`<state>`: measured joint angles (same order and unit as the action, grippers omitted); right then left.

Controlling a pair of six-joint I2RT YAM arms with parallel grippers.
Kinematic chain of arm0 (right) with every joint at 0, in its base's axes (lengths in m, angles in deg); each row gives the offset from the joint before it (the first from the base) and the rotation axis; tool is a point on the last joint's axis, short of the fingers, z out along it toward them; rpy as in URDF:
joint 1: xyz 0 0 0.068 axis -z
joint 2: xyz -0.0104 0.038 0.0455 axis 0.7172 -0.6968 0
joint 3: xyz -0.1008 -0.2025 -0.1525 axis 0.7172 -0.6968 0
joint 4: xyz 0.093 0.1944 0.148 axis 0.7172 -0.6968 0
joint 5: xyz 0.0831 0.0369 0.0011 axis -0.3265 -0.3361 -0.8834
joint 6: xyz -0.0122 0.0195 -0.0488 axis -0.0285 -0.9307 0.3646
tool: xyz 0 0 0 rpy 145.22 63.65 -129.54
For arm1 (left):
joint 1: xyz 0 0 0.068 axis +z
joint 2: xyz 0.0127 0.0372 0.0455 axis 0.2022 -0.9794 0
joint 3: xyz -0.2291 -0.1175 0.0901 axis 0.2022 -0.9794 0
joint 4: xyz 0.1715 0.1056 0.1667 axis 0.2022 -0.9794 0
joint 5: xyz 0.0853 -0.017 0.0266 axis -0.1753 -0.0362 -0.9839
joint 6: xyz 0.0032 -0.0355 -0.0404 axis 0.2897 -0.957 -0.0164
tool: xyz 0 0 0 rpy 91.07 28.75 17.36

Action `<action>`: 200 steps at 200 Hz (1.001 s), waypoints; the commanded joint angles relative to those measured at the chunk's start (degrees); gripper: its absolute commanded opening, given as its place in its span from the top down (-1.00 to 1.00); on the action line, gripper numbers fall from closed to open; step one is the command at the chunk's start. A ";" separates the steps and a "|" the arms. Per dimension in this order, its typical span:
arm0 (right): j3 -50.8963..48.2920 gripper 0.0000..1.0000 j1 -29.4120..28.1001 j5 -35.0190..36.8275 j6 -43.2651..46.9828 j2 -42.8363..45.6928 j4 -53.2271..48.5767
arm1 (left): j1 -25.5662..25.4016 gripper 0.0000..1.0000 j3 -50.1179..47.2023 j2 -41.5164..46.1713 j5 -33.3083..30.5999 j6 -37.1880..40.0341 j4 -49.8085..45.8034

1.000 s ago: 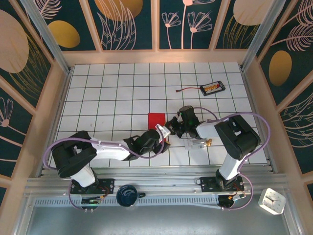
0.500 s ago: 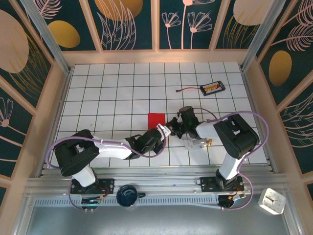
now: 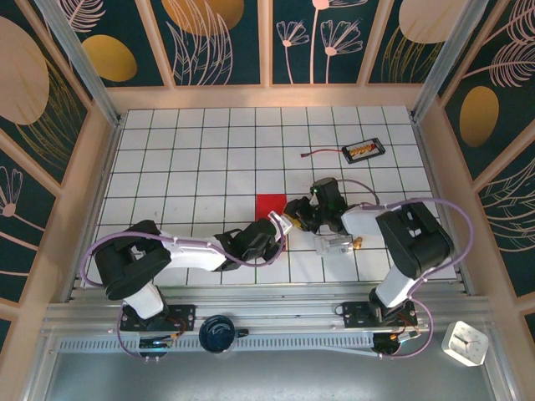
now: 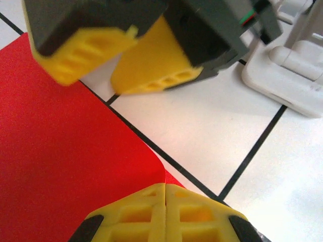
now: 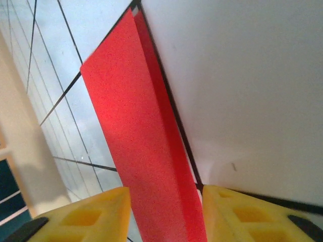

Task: Fold a paper plane with a square sheet of paper (pick it up from the middle)
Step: Fold the triangle a second time at the center of the table.

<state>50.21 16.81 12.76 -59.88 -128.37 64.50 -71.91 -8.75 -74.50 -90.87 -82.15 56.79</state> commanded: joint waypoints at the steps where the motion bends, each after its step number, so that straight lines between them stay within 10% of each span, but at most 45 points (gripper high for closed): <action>1: 1.16 0.09 0.82 7.13 8.35 5.65 -9.77 | 1.72 1.00 0.17 1.39 6.79 -3.30 1.83; 81: 10.56 -0.22 -1.48 8.39 22.26 2.11 -12.90 | 7.33 1.00 -2.76 2.31 22.51 -9.00 8.22; 153: 16.74 0.99 -4.14 5.26 26.56 -7.07 -14.07 | 8.42 1.00 -4.13 0.68 25.60 -11.91 11.70; 200: 16.81 1.00 -3.77 6.04 28.21 -10.32 -15.10 | 9.00 1.00 -4.30 0.41 26.47 -12.24 12.15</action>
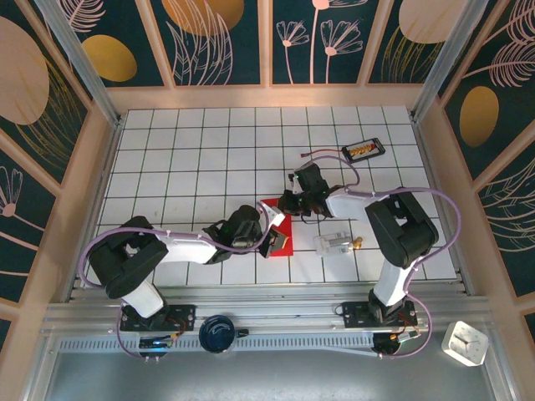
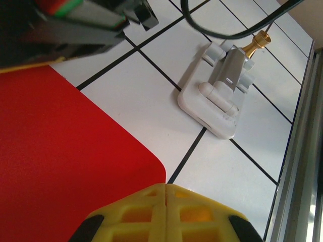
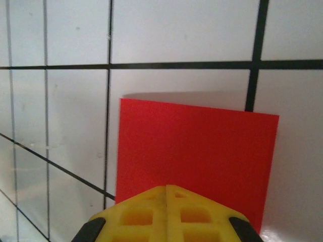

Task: Fold a paper plane with a square sheet of paper (pick it up from the middle)
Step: Fold the triangle a second time at the center of the table.

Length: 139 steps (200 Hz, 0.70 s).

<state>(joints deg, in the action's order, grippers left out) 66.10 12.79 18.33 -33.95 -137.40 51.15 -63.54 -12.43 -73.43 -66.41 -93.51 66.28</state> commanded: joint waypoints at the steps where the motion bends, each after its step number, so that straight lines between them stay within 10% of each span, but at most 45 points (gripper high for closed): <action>1: 0.90 1.00 0.25 0.50 2.29 -1.31 -1.70 | 0.63 1.00 -0.66 -0.66 2.04 -0.86 2.66; 139: -1.27 1.00 1.36 -1.57 7.22 -5.37 -1.98 | 7.88 1.00 -0.75 -4.48 12.33 -7.02 7.39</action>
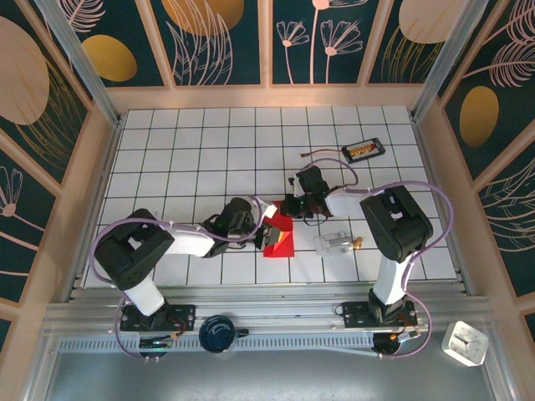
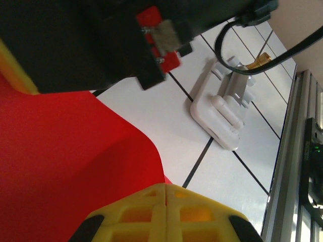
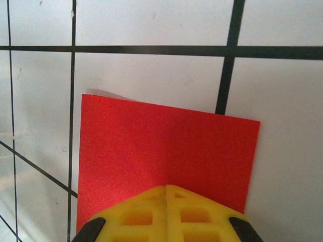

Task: Fold a paper plane with a square sheet of paper (pick it up from the middle)
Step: Fold the triangle a second time at the center of the table.

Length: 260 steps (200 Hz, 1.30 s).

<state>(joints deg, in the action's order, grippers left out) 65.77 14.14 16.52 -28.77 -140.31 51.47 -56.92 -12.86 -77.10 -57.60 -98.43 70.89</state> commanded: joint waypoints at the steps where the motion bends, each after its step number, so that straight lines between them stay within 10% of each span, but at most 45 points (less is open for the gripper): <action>1: -0.92 1.00 0.02 0.24 2.05 -2.51 -2.32 | 1.29 1.00 -0.32 -0.79 3.58 -2.14 2.79; 260: -0.97 1.00 -0.02 0.07 2.10 -3.16 -2.42 | 7.82 1.00 0.85 -6.15 2.66 -1.52 -1.90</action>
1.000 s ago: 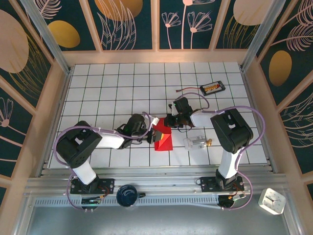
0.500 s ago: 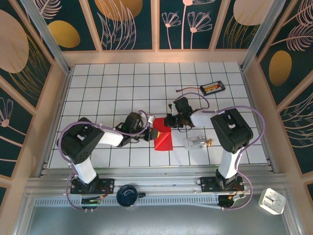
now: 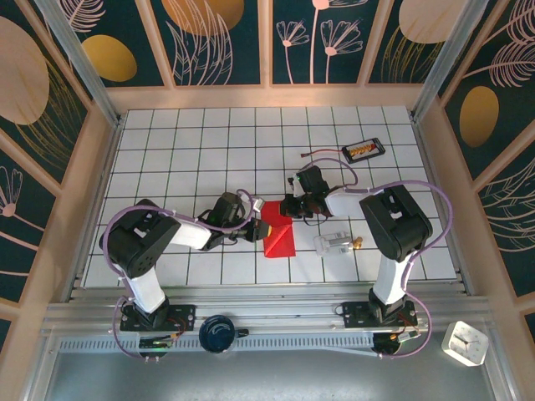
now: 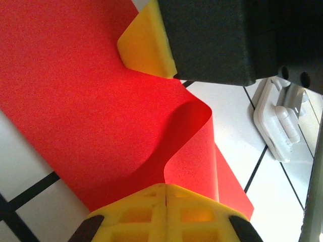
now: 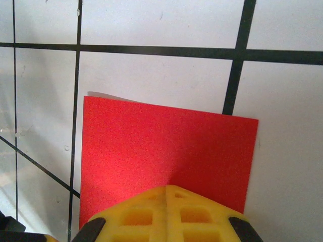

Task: Fold a paper plane with a square sheet of paper (pick it up from the middle)
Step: Fold the triangle a second time at the center of the table.

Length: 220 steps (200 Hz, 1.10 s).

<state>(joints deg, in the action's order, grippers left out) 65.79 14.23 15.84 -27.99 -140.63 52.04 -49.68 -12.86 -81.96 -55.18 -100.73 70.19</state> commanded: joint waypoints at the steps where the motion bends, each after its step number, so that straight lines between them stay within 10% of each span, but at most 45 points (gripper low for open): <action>1: -0.95 1.00 -0.08 0.75 1.29 -2.83 -2.94 | 0.58 1.00 0.88 -1.29 0.19 0.80 -1.22; 220: -0.57 1.00 -0.06 1.01 1.52 -2.75 -3.59 | 0.84 1.00 2.81 -1.73 -0.38 2.14 -5.27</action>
<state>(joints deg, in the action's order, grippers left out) 65.84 14.23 15.25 -27.96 -140.98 52.83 -49.36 -11.33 -82.96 -54.98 -100.07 67.00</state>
